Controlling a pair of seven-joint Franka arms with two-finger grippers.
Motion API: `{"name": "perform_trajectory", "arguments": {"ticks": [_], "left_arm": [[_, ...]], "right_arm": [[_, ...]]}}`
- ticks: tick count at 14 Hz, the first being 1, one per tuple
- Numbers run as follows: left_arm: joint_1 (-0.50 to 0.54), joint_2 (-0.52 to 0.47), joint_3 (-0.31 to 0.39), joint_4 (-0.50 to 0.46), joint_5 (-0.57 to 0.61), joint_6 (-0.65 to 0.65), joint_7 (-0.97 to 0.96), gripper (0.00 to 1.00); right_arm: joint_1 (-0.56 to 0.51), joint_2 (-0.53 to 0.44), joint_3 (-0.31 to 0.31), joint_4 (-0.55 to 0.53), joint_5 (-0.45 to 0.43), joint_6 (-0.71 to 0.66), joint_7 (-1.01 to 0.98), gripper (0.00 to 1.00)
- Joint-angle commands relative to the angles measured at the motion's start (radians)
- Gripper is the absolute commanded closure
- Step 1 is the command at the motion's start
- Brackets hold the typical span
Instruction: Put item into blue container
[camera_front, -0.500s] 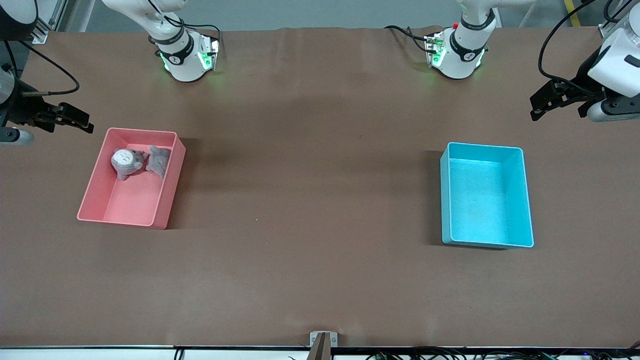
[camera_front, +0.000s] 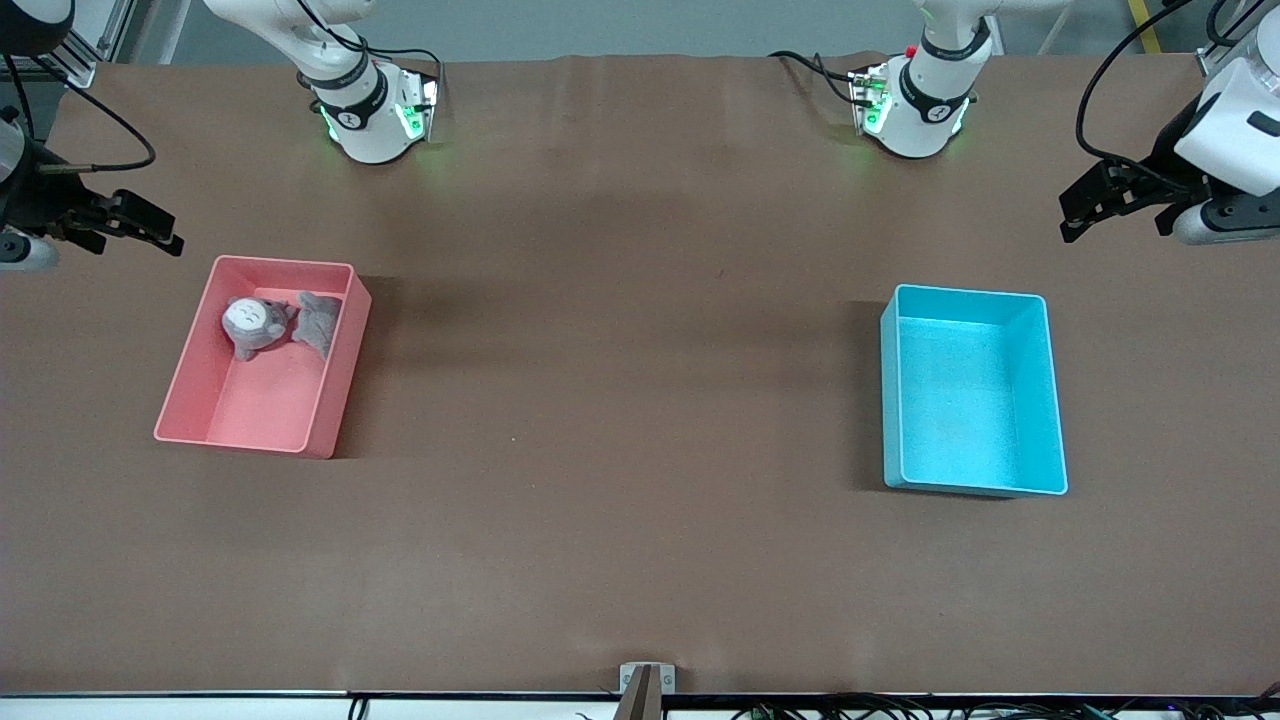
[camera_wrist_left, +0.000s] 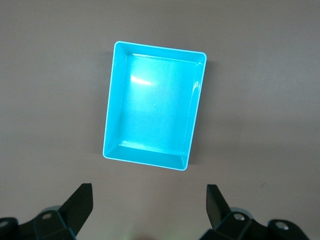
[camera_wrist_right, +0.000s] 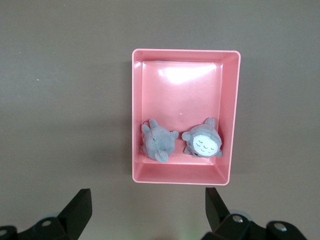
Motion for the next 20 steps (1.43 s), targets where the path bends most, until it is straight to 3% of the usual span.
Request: {"name": "perform_trajectory", "arguments": {"ticks": [1, 20], "left_arm": [[0.007, 0.008, -0.001, 0.019, -0.021, -0.007, 0.020, 0.00], [0.008, 0.013, -0.001, 0.019, -0.021, -0.006, 0.028, 0.00]], "right_arm": [[0.003, -0.061, 0.000, -0.034, -0.015, 0.009, -0.006, 0.00], [0.011, -0.050, 0.007, 0.026, -0.049, -0.022, -0.060, 0.00]]}}
